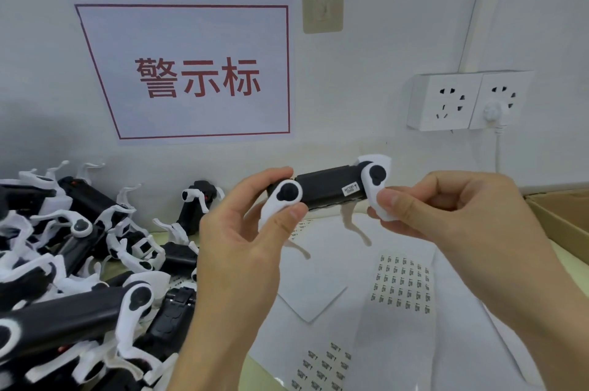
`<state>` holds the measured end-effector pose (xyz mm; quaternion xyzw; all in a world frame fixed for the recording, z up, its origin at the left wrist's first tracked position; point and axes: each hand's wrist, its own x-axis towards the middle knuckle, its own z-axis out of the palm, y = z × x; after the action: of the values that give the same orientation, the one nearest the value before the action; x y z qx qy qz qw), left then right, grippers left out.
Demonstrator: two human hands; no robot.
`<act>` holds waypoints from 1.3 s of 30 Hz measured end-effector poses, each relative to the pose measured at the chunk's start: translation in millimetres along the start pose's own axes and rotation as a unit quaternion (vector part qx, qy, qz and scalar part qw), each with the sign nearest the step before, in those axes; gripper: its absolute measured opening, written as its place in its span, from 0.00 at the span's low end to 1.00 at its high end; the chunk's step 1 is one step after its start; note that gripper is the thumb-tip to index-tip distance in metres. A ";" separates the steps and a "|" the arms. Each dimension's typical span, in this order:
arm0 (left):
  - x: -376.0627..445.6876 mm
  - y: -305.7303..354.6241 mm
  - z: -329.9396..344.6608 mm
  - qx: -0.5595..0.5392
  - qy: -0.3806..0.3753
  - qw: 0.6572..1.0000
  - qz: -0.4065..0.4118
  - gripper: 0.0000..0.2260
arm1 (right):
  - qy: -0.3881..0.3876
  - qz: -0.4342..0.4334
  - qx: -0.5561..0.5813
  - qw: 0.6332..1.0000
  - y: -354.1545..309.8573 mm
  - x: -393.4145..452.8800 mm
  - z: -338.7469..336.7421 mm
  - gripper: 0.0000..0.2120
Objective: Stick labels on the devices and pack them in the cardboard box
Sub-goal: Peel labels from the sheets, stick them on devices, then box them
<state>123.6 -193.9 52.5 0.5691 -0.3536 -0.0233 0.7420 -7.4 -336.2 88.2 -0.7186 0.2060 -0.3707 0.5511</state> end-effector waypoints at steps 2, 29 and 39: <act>0.2 0.9 0.0 0.007 0.000 1.000 0.002 0.14 | -0.009 0.006 -0.001 1.000 0.5 0.5 -0.7 0.08; -0.1 -8.6 0.5 -0.055 -0.128 0.989 -0.044 0.23 | 0.011 0.025 0.183 0.983 19.0 11.1 -7.0 0.14; -13.5 -1.6 32.6 -0.063 -0.223 0.928 -0.291 0.05 | -0.012 -0.048 0.117 0.992 25.8 10.7 -0.8 0.31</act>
<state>96.1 -215.5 47.7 0.5789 -0.3265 -0.3872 0.6390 1.7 -352.1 67.2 -0.6625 0.1194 -0.4098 0.6155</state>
